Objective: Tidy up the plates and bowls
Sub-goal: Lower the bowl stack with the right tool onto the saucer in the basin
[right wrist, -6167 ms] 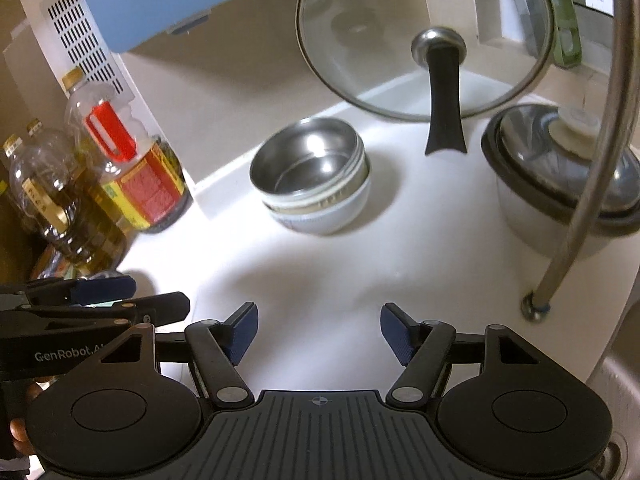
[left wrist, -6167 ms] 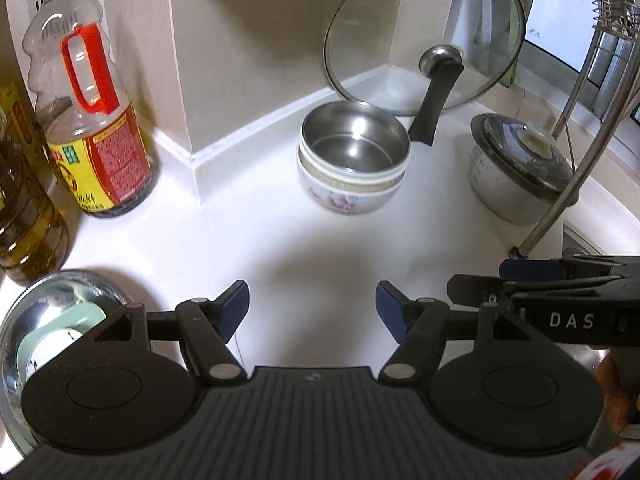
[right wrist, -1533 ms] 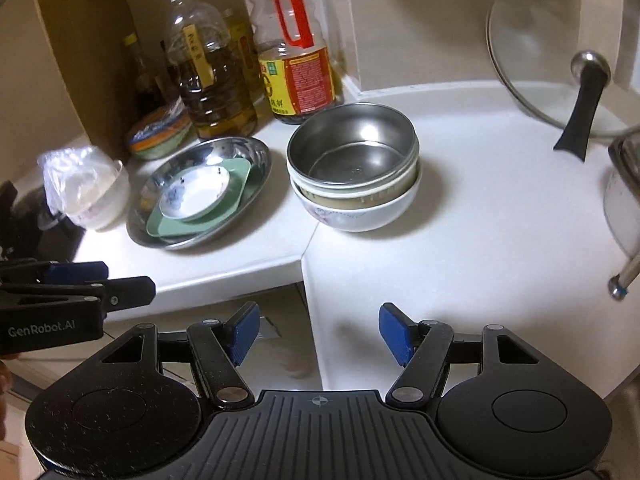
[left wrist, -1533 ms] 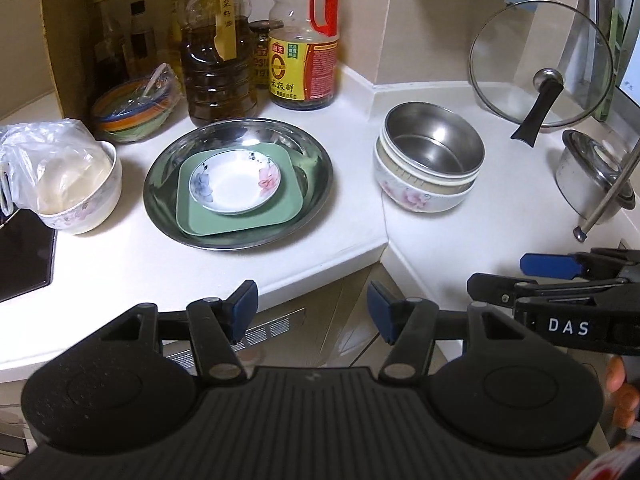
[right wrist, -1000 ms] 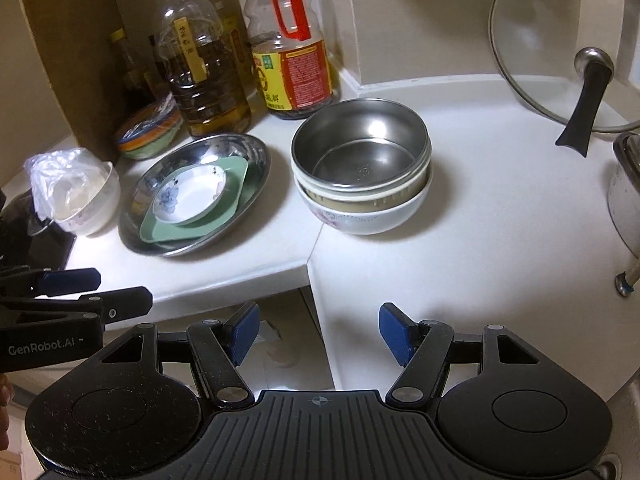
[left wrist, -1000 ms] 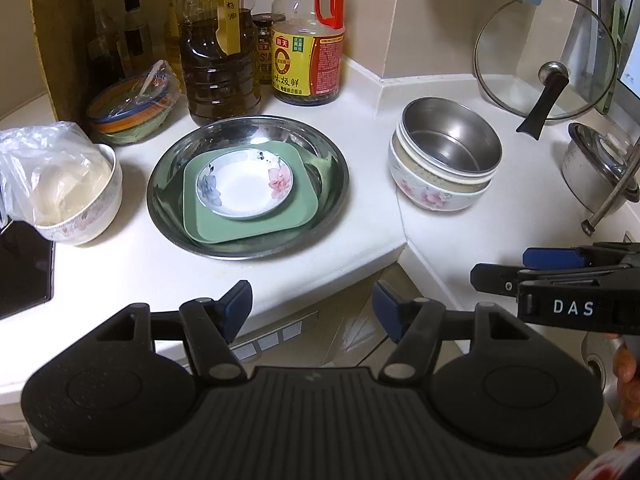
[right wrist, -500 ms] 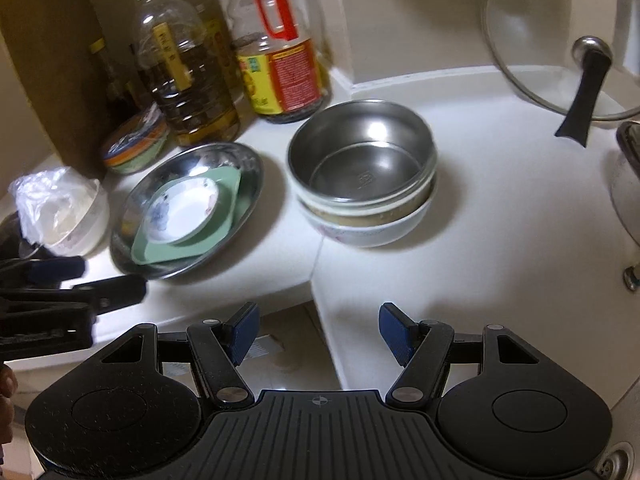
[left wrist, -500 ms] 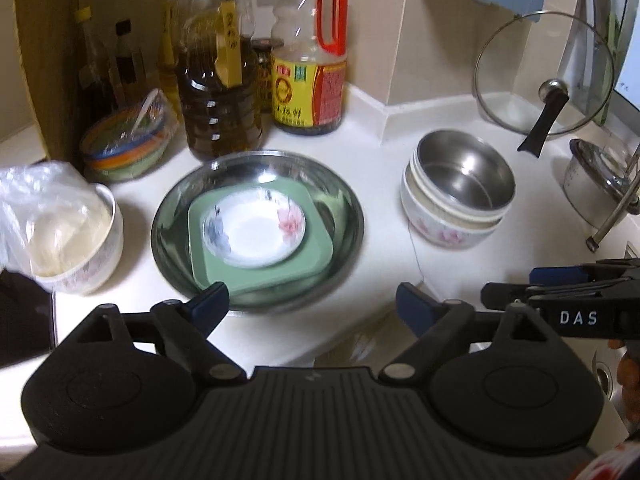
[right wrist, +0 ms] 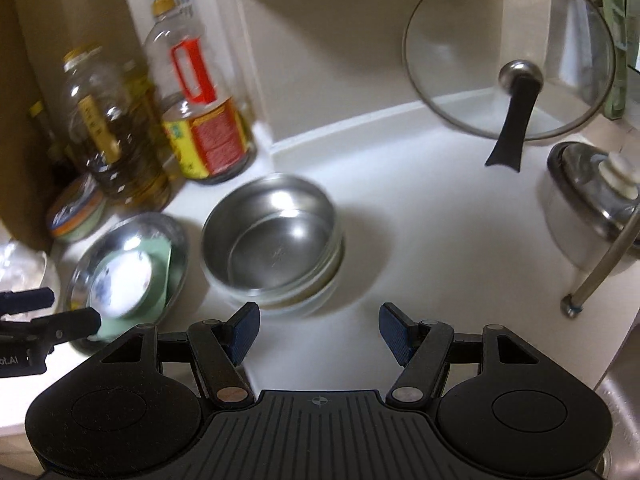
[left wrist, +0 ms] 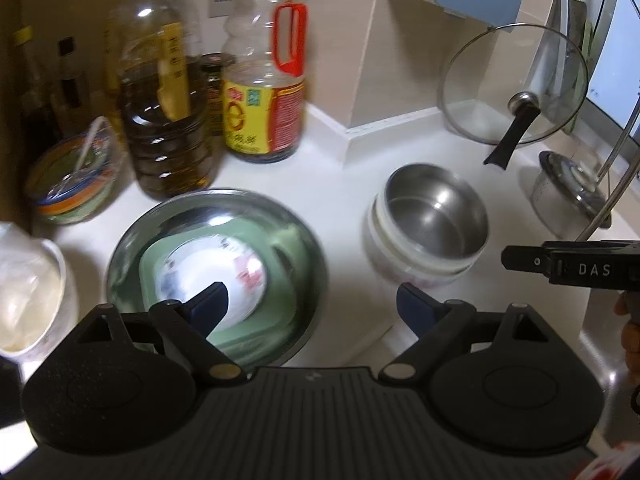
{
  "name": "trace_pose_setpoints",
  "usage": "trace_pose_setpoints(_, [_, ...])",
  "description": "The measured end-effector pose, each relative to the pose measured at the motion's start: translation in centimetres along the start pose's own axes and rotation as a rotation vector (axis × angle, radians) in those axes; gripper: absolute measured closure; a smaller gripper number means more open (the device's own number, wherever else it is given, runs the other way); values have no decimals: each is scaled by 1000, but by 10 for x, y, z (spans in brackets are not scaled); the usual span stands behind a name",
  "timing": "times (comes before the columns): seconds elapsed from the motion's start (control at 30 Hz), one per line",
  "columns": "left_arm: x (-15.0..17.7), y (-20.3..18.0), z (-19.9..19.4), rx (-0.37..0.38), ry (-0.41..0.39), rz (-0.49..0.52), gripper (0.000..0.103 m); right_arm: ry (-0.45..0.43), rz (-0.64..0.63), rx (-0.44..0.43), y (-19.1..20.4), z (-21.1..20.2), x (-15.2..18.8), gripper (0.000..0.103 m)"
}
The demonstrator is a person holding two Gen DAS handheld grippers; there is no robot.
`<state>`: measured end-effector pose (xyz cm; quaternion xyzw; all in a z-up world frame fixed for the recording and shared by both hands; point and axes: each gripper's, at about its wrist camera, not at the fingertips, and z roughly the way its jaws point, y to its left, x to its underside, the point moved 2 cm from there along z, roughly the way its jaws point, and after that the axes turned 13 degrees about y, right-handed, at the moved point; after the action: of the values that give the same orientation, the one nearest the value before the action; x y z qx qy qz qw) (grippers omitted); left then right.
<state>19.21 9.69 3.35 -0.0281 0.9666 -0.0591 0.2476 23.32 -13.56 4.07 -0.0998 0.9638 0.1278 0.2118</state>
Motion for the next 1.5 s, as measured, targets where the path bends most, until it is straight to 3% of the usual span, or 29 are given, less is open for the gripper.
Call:
trace_pose_setpoints(0.2, [-37,-21,22,54,42,-19,16,23,-48,12,-9,9,-37,37])
trace_pose_setpoints(0.4, [-67,-42,49,65,111,-16,18,121,-60,-31,-16,37,-69,37])
trace_pose_setpoints(0.6, [-81,-45,82,78,220,-66,39,222,-85,-12,-18,62,-84,38])
trace_pose_setpoints(0.73, [-85,-46,95,61,258,-74,49,321,-82,-20,-20,80,-91,59])
trace_pose_setpoints(0.77, [-85,-45,97,65,268,-78,57,355,-82,-31,-21,85,-92,63])
trace_pose_setpoints(0.93, [-86,-47,109,64,310,-85,64,431,-71,-56,-20,101,-95,75])
trace_pose_setpoints(1.07, [-86,-50,115,78,336,-90,68,452,-62,-53,-20,101,-99,77])
trace_pose_setpoints(1.17, [-86,-53,118,82,347,-91,79,468,-60,-53,-22,100,-101,79])
trace_pose_setpoints(1.5, [-86,-55,117,70,355,-65,80,488,-95,-36,-17,105,-103,81])
